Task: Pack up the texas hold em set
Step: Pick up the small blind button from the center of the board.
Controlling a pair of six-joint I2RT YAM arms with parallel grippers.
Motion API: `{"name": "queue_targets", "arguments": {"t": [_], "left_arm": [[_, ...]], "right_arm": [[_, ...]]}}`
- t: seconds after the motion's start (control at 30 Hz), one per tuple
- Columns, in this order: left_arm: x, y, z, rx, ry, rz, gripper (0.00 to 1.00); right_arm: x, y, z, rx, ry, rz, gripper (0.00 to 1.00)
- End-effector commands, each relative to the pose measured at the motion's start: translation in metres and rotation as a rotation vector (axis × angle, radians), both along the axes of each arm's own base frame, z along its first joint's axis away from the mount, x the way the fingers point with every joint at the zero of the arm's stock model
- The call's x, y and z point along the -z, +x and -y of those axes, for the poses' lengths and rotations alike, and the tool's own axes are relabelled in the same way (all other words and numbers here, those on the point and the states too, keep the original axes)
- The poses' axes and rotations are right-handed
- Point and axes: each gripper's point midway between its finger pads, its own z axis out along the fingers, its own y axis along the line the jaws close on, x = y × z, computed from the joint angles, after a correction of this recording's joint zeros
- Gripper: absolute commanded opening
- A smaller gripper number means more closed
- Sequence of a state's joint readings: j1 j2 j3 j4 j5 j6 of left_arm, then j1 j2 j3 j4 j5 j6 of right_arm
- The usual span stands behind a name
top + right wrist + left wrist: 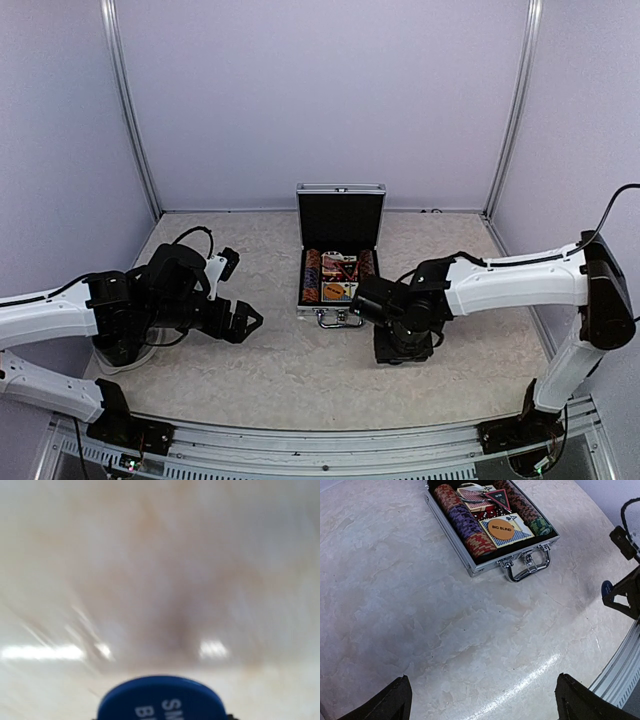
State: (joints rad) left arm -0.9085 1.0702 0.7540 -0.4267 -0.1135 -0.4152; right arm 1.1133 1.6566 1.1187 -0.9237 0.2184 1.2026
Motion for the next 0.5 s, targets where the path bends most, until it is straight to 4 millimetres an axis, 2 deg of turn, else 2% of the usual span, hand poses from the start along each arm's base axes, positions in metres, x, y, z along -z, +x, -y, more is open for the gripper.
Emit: {"name": "queue_targets", "arguments": {"t": [0.0,0.13,0.17,0.3,0.47], "left_arm": [[-0.003,0.002,-0.002,-0.015,-0.012,0.018,0.99],[-0.003,0.003,-0.003,-0.022,-0.005,0.021,0.99],[-0.003,0.004,-0.004,-0.024,-0.004,0.023,0.99],[-0.003,0.005,-0.006,-0.037,0.005,0.028,0.99],[-0.002,0.007,-0.008,-0.051,0.018,0.032,0.99]], "right_arm": [[-0.015,0.052,-0.013,-0.067,-0.023,0.110,0.43],[-0.025,0.103,-0.036,-0.118,-0.016,0.171,0.43],[-0.033,0.119,-0.045,-0.130,-0.001,0.197,0.43],[-0.039,0.168,-0.065,-0.162,0.024,0.245,0.44],[-0.035,0.212,-0.076,-0.174,0.051,0.266,0.44]]}}
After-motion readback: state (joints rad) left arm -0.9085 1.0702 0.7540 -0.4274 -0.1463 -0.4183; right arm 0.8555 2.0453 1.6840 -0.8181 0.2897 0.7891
